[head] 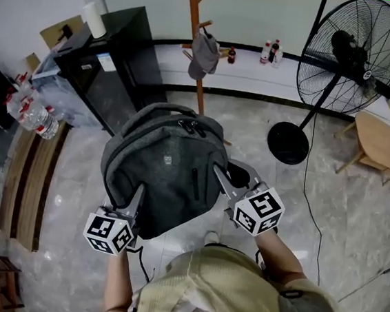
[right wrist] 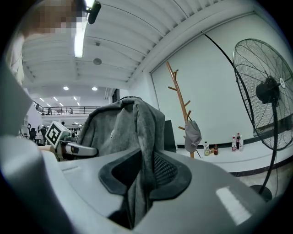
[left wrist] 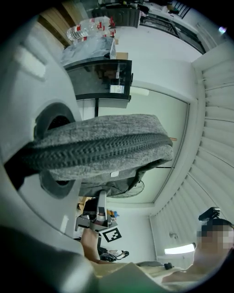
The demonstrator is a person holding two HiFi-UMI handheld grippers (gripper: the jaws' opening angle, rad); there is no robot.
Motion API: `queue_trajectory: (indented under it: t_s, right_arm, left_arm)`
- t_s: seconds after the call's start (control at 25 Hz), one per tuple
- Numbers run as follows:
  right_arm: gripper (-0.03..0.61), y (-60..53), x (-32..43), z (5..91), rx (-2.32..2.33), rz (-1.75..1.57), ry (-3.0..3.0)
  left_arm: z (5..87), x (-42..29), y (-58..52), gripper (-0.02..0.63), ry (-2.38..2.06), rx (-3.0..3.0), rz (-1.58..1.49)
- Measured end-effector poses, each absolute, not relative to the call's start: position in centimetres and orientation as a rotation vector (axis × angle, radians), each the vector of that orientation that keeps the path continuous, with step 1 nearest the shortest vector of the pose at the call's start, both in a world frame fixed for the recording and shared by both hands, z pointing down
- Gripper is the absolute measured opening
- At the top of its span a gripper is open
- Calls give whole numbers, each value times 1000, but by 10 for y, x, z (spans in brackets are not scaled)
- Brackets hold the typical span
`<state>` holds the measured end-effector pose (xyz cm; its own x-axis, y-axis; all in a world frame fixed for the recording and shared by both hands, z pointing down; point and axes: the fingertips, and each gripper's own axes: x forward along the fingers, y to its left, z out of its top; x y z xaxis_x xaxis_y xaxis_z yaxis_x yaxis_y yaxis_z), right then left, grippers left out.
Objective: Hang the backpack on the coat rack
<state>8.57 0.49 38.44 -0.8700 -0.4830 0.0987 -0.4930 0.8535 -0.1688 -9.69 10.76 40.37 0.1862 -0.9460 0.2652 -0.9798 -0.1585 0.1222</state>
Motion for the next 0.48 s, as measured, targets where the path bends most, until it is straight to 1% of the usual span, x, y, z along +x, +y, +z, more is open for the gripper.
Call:
queue_trajectory:
  t_s: [0.48]
  right_arm:
    - [67, -36, 102, 385, 855, 275, -2979]
  left_arm:
    - [417, -83, 55, 103, -1849, 2144, 204]
